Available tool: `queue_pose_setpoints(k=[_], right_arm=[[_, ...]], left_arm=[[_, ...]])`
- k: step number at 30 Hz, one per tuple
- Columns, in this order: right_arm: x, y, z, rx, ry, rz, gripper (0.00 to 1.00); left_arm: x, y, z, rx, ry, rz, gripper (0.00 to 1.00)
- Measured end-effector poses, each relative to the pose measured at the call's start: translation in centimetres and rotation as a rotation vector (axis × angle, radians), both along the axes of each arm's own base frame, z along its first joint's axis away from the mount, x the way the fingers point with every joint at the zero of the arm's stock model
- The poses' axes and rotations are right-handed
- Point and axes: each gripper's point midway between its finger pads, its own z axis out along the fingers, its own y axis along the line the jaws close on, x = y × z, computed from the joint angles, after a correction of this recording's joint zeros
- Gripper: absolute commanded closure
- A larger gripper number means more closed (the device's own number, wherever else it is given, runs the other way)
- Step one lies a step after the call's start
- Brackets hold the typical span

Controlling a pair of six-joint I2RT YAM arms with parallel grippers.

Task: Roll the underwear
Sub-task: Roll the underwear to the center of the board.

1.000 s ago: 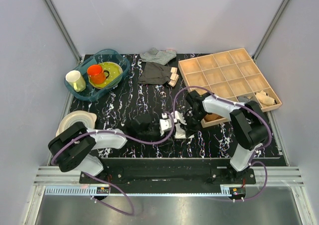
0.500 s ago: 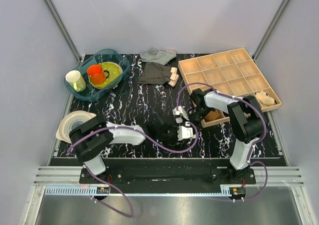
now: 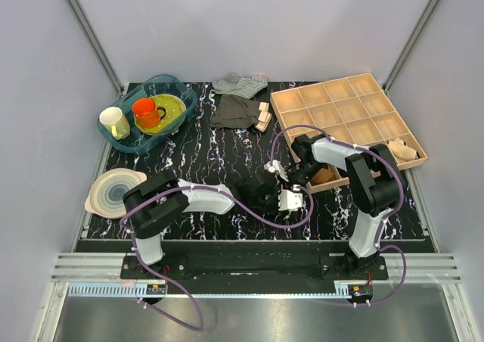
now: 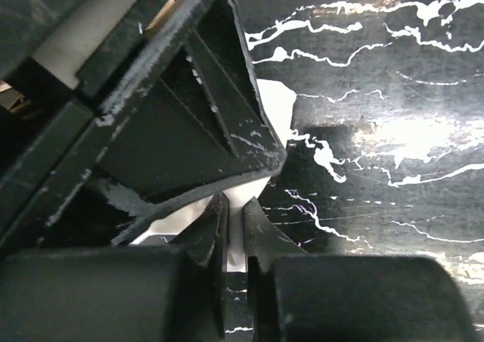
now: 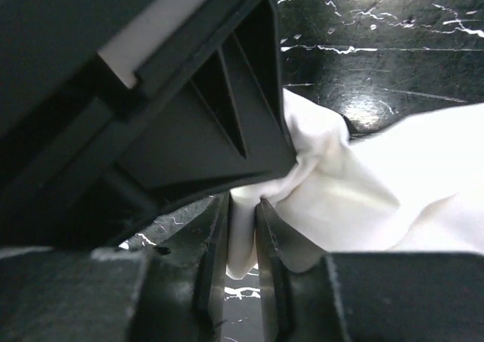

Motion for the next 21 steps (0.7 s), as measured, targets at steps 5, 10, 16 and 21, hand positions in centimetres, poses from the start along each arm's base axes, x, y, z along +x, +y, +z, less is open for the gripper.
queue_pose_setpoints(k=[5,10,16,21], right_arm=[[0.2,-0.4,0.2,0.005,0.015,-0.032,0.56],[1.6,-1.3,2.0,0.038,-0.032,-0.098,0.47],[3.6,-2.9,5.6,0.091,-0.158,-0.179,0.47],[4.7,-4.4,6.6,0.120,-0.190,-0.256,0.46]], left_arm=[[0.3,-0.2,0.0,0.020,0.010,0.002,1.00],[0.2,0.1,-0.2,0.025,0.052,0.026,1.00],[0.1,0.8,-0.2,0.029,0.153,0.077,1.00],[-0.5,1.8,-0.2,0.037,0.269,0.129,1.00]])
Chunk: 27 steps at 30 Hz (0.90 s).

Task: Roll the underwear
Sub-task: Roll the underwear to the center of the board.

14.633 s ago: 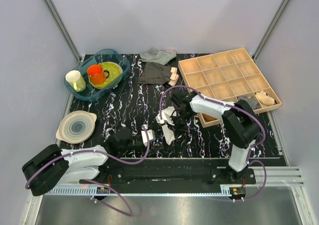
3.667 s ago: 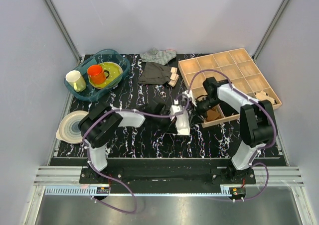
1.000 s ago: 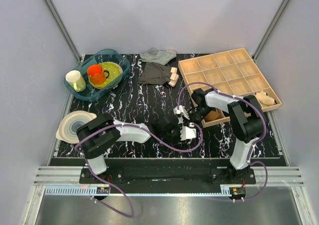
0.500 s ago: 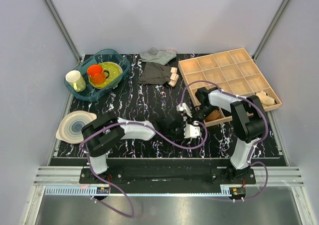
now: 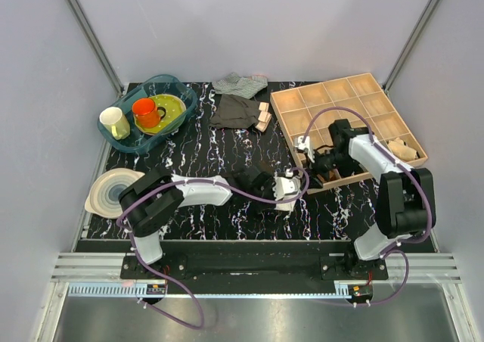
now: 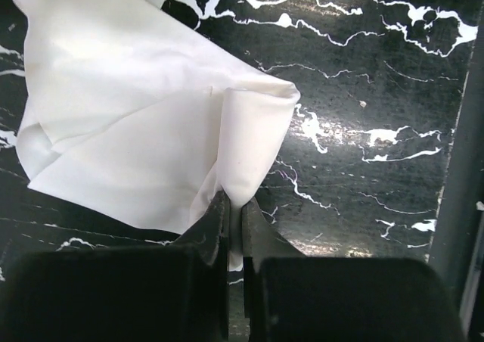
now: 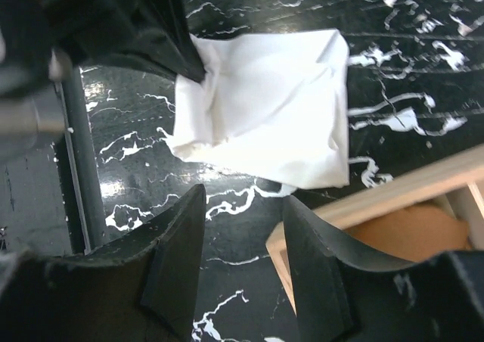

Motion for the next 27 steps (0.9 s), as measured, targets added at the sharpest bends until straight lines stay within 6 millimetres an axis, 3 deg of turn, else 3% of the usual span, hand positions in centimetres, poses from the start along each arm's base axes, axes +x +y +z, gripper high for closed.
queue_pose_setpoints(k=[8,13,20,27], right_arm=[[0.3,-3.7,1.2,0.030,-0.039,-0.159,0.44],[-0.2,-4.4,2.5,0.051,-0.090,-0.192,0.47],[-0.9,-4.3,2.3,0.078,-0.047,-0.235,0.53],[0.7,-6.2,3.4,0.102,-0.076,-0.370,0.51]], left_arm=[[-1.4,0.6,0.2,0.053,0.122,-0.002,1.00],[-2.2,-1.1,0.2,0.113,0.187,-0.072,1.00],[-3.3,-2.7,0.2,0.138,0.265,-0.155,1.00],[-3.4,-3.0,0.1,0.112,0.428,-0.166,1.00]])
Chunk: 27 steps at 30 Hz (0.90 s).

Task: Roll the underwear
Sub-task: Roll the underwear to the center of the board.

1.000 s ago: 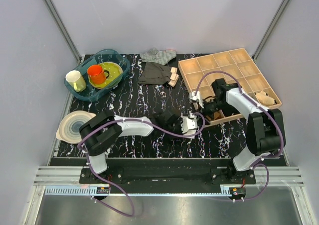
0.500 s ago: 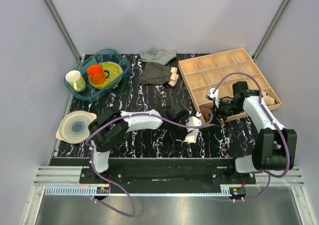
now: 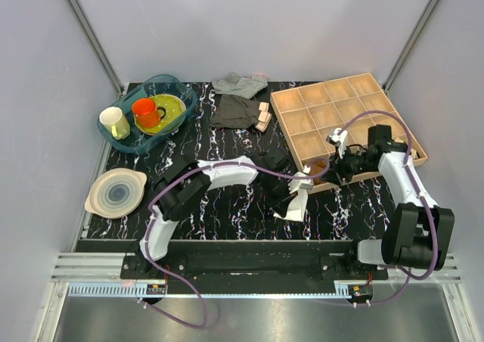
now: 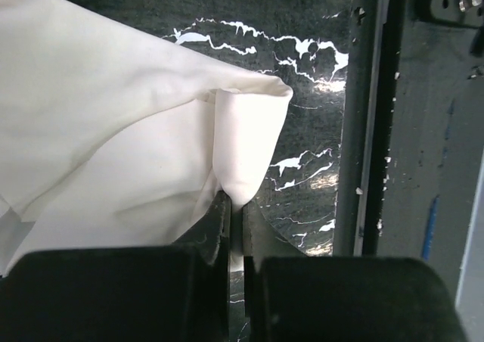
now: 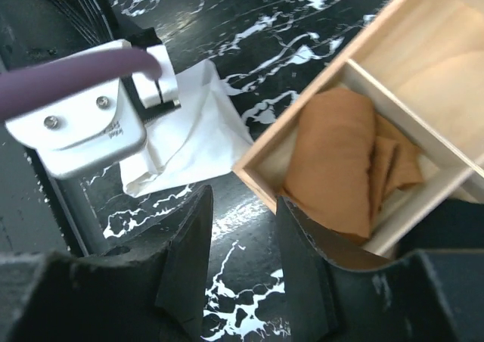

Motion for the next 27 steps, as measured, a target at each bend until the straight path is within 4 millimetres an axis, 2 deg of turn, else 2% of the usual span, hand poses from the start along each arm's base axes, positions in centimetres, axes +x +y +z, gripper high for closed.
queue_pose_setpoints(k=[3,7,10,14,18,24,27], right_arm=[[0.6,-1.1,0.6,-0.011,-0.024,-0.062,0.51],[0.2,-1.6,0.7,-0.034,-0.050,-0.043,0.52],[-1.4,-1.5,0.4,-0.054,-0.085,0.027,0.51],[-4.2,-1.0,0.3,-0.070,-0.129,0.150,0.45],[-7.0,0.3,-0.4,-0.051,-0.177,0.336,0.43],[-11.4,4.8,-3.2,-0.101,-0.202,0.646,0.39],[-12.3,6.7,-3.9,-0.151,-0.259,0.755,0.40]], left_arm=[[0.1,0.0,0.0,-0.006,0.069,0.012,1.00],[0.1,0.1,0.1,-0.016,0.148,0.025,1.00],[-0.1,0.1,0.1,-0.007,0.208,0.029,1.00],[-0.6,-0.1,0.1,0.018,0.293,0.023,1.00],[-1.0,-0.2,0.1,0.043,0.362,0.020,1.00],[-1.6,-0.2,0.1,0.075,0.430,0.030,1.00],[-1.8,-0.1,0.1,0.087,0.463,0.039,1.00]])
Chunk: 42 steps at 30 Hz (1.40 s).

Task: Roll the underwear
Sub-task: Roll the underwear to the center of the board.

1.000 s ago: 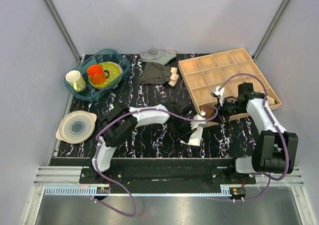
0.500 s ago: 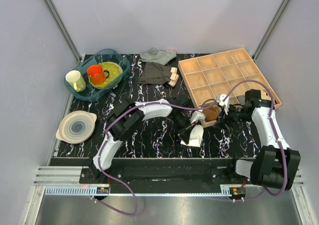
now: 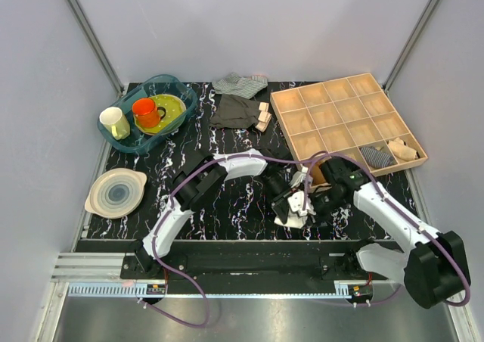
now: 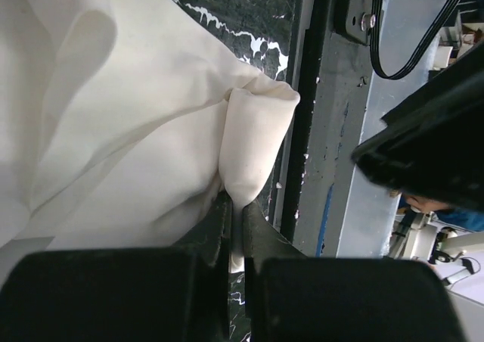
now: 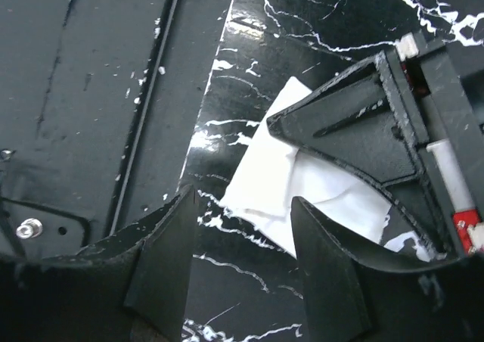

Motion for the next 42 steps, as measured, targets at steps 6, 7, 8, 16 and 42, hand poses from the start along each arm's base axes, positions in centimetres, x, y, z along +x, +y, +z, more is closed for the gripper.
queue_pose_setpoints(k=[6,7,8,16,42], right_arm=[[0.4,2.2,-1.8,-0.071,-0.053,0.064,0.41],[0.3,2.5,-2.4,-0.087,-0.051,0.073,0.42],[0.2,2.6,-3.1,-0.108,-0.046,0.079,0.42],[1.4,2.6,-6.2,-0.218,-0.055,0.029,0.58],[2.3,2.9,-6.5,-0.200,-0.116,0.006,0.72]], left_arm=[[-0.1,0.0,0.0,0.013,0.041,0.019,0.99],[-0.1,0.0,0.0,0.015,0.044,0.021,0.98],[-0.1,0.0,0.0,0.016,0.047,0.024,0.98],[0.0,0.0,0.0,0.030,0.063,0.042,0.93],[8.9,2.7,0.3,-0.028,-0.209,0.427,0.64]])
